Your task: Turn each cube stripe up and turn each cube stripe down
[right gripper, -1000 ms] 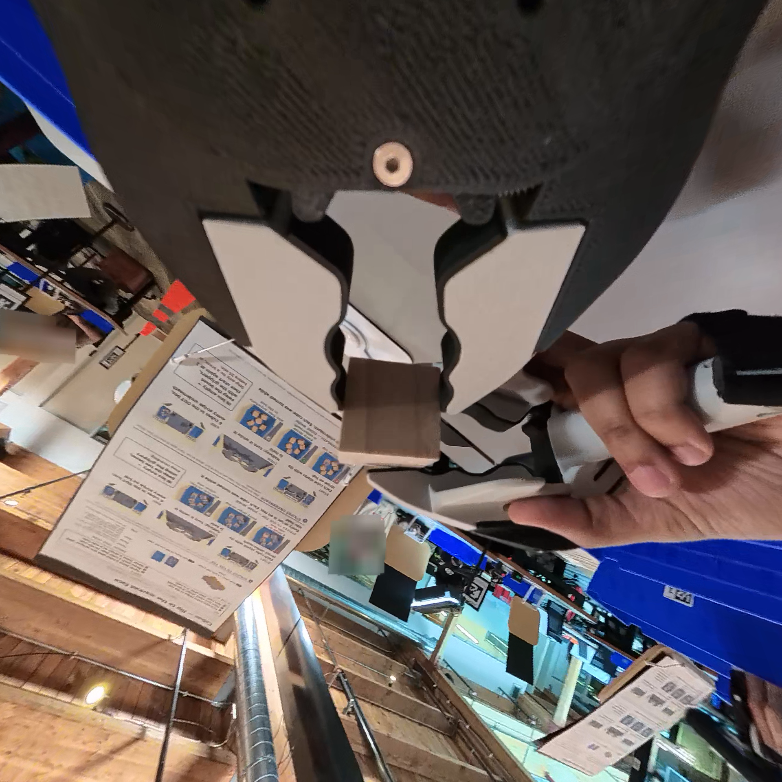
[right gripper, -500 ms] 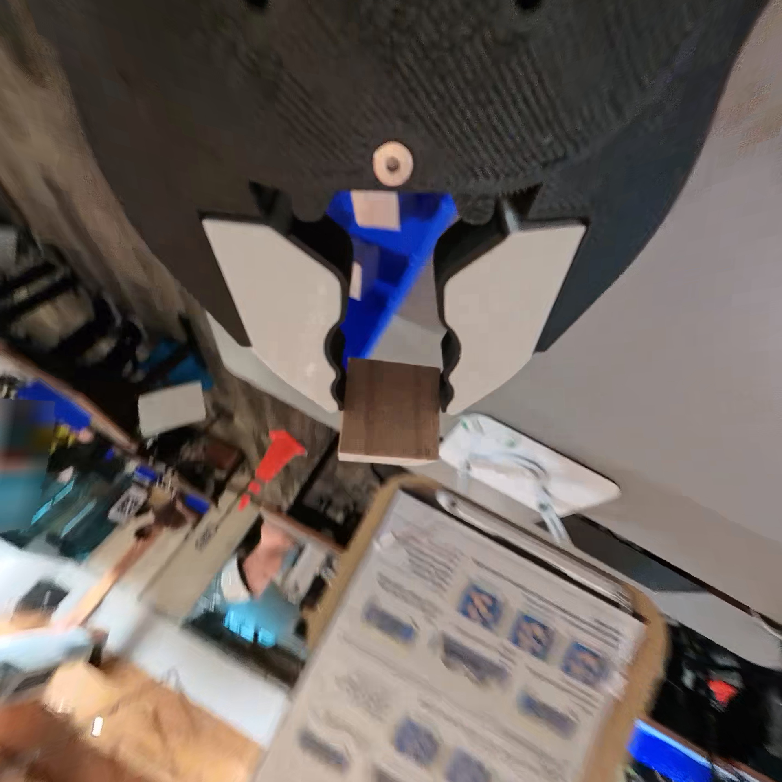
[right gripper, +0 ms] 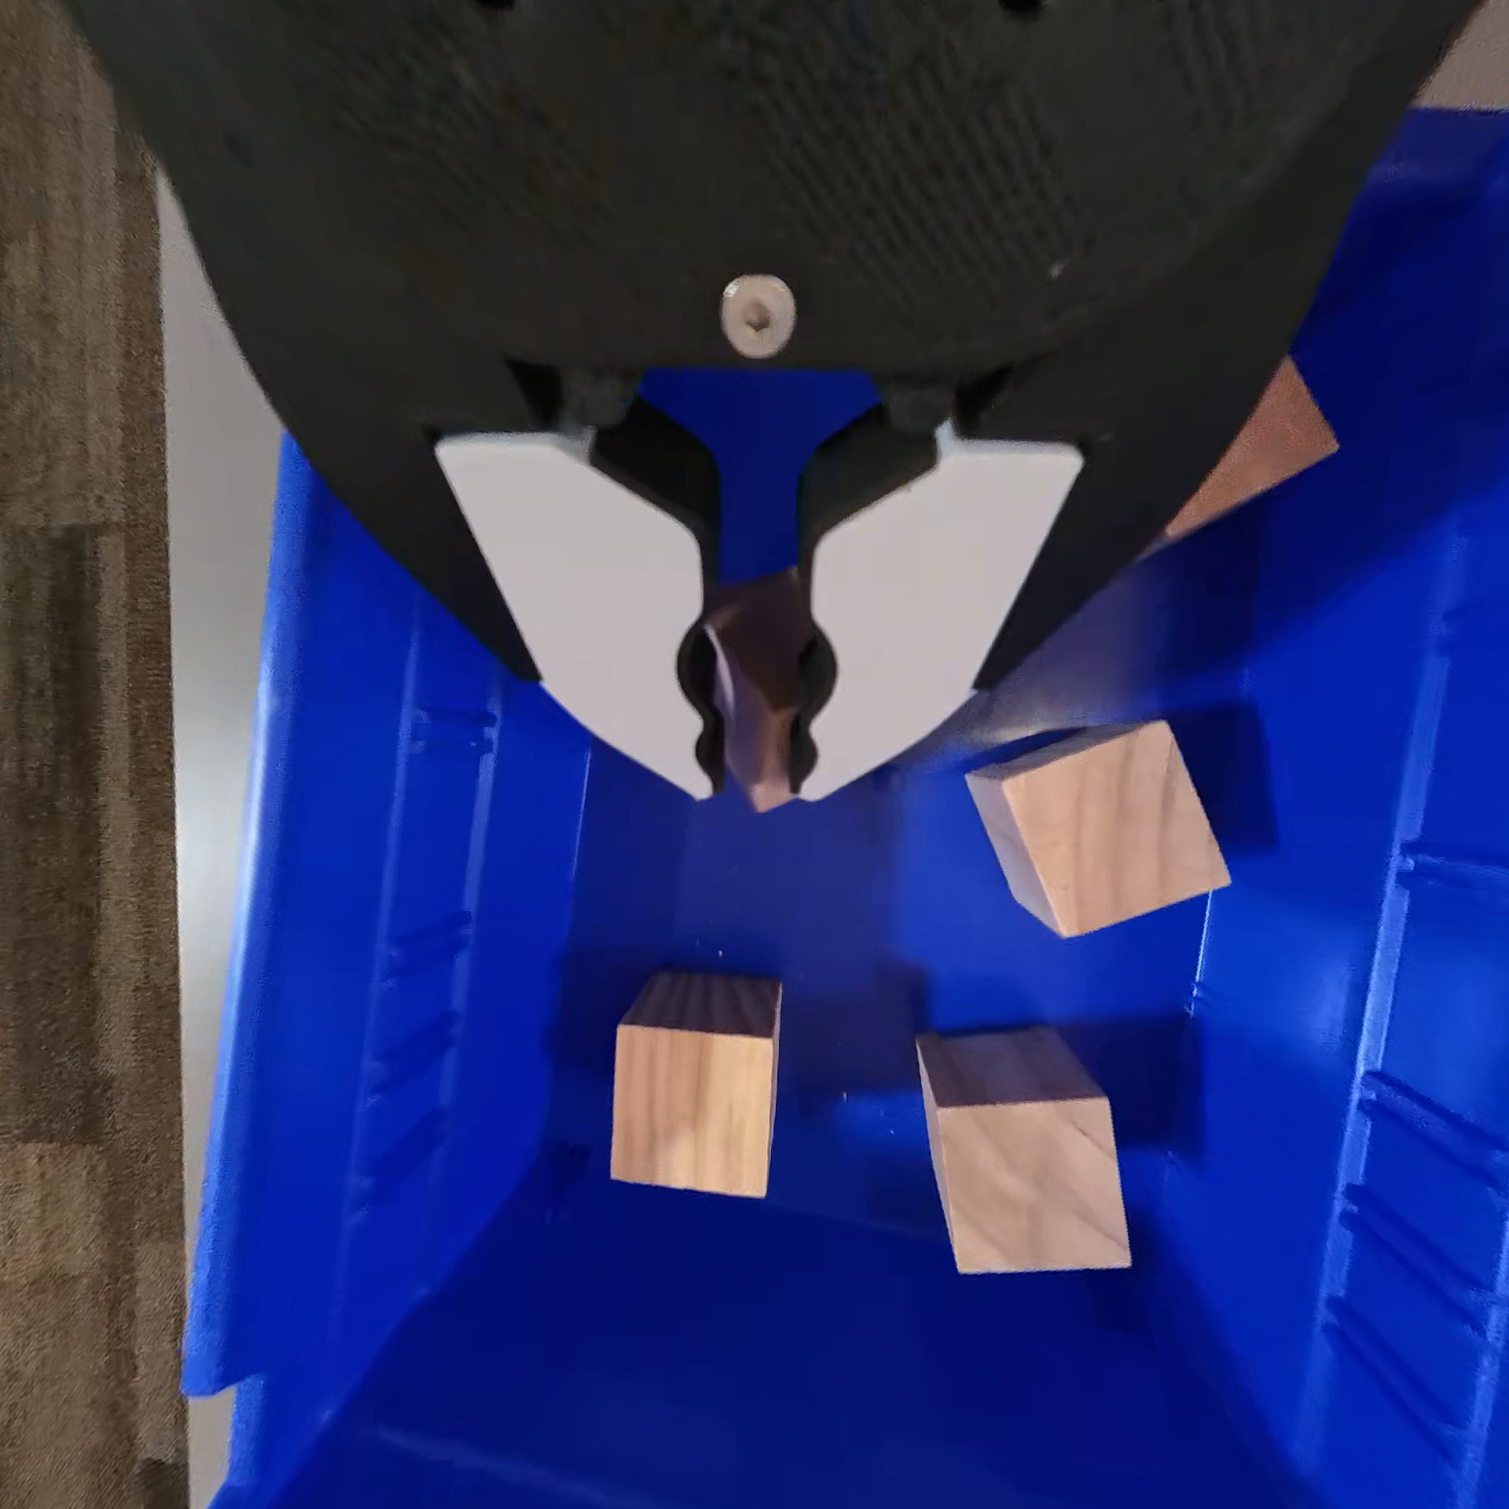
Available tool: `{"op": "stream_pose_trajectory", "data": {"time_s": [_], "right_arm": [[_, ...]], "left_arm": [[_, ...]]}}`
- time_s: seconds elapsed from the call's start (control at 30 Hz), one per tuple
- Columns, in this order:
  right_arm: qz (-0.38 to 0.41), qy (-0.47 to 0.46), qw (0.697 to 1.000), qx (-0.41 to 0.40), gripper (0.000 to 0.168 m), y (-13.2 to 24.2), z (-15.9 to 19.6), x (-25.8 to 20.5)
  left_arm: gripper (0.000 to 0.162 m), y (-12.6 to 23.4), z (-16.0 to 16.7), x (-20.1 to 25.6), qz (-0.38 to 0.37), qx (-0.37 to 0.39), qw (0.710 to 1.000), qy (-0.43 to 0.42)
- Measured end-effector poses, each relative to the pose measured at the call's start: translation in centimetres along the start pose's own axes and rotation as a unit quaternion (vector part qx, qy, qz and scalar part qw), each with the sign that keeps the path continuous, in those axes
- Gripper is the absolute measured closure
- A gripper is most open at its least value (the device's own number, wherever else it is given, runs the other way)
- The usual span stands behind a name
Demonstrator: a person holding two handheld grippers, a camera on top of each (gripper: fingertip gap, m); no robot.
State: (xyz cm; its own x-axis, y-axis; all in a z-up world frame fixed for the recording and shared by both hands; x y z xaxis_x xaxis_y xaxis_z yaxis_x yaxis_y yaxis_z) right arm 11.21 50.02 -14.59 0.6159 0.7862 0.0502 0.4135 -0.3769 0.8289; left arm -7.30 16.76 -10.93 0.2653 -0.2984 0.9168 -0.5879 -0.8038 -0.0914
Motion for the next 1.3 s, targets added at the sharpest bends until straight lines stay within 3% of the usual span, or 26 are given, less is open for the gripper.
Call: {"op": "stream_pose_trajectory", "data": {"time_s": [0.43,0.7,1.3], "right_arm": [[-0.038,0.009,0.998,0.058,0.132,2.5,-3.1,0.1],[0.003,0.096,0.995,-0.036,0.132,2.4,-0.8,0.6],[-0.103,0.036,0.993,-0.050,0.127,0.2,0.4,-1.0]], "left_arm": [[0.113,2.4,-0.3,0.2,-0.003,0.046,0.999,0.013],[0.113,1.9,0.0,0.0,0.001,0.032,0.999,0.021],[0.113,1.9,0.1,-0.1,0.000,0.031,0.999,0.027]]}}
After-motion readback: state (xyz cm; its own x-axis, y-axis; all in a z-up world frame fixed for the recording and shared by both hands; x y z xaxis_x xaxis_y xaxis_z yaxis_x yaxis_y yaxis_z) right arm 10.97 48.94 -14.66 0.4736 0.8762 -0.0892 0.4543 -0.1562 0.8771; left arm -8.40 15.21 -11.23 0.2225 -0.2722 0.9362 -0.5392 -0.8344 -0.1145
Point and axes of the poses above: each gripper's, where its closed fingertips meet, y back along the fingers, z out of its underside, x = y × z across the jaws, the point moved 4 cm from there along y, back along the fingers, and after that the axes turned 4 degrees about -z, right-handed, at the moved point
